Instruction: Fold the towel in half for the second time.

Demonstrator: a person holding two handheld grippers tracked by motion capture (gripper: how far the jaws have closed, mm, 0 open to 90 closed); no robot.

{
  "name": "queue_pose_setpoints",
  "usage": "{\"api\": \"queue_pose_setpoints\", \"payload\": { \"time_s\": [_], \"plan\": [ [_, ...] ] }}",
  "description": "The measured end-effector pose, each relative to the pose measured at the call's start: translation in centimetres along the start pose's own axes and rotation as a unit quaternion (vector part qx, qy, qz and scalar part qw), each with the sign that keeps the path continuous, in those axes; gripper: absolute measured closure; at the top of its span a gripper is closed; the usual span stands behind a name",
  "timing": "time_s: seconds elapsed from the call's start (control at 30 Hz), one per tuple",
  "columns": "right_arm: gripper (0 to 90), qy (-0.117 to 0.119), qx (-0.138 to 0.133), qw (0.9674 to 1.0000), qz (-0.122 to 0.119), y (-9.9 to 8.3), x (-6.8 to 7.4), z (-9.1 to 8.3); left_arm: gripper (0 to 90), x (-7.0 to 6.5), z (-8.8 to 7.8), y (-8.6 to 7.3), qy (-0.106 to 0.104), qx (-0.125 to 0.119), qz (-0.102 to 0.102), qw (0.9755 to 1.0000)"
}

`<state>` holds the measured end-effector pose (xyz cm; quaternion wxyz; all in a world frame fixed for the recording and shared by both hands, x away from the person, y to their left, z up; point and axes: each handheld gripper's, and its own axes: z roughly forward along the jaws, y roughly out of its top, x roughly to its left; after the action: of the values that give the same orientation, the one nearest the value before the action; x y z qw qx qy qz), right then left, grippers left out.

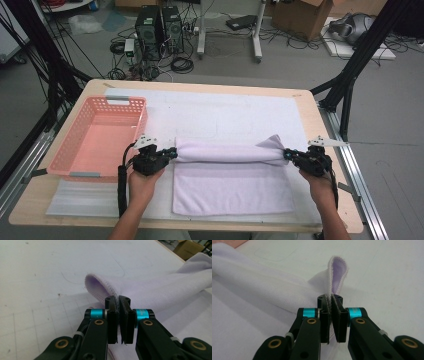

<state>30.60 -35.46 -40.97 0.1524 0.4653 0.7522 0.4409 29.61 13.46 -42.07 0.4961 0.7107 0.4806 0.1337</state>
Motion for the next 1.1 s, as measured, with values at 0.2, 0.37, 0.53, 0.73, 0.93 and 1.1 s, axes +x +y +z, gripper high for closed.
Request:
{"api": "queue_pose_setpoints", "payload": {
  "time_s": [0.2,0.37,0.53,0.73,0.93,1.1],
  "plan": [
    [83.8,-0.003,0.013,0.9999,0.008,-1.2,0.0,0.1,82.6,0.1,0.8,-0.8,-0.016,0.031,0.005,0.9994],
    [51.0,-0.02,0.005,0.9995,0.023,0.2,0.0,0.6,42.7,1.1,2.1,0.6,-0.003,0.018,-0.011,0.9998],
    [42.1,-0.046,0.033,0.9983,0.015,2.4,0.1,2.3,44.0,2.0,4.2,1.7,0.002,0.037,-0.033,0.9988],
    [80.5,-0.053,0.086,0.9949,0.005,3.0,-0.3,4.4,82.8,1.9,4.7,1.6,-0.021,0.042,-0.039,0.9982],
    [86.7,-0.044,0.048,0.9978,-0.011,2.6,0.0,2.7,83.6,1.1,2.7,1.7,-0.038,0.014,-0.012,0.9991],
    [86.8,-0.032,0.021,0.9992,-0.015,1.8,0.6,1.0,83.1,0.1,0.8,0.5,-0.053,-0.005,0.002,0.9986]
  ]
}}
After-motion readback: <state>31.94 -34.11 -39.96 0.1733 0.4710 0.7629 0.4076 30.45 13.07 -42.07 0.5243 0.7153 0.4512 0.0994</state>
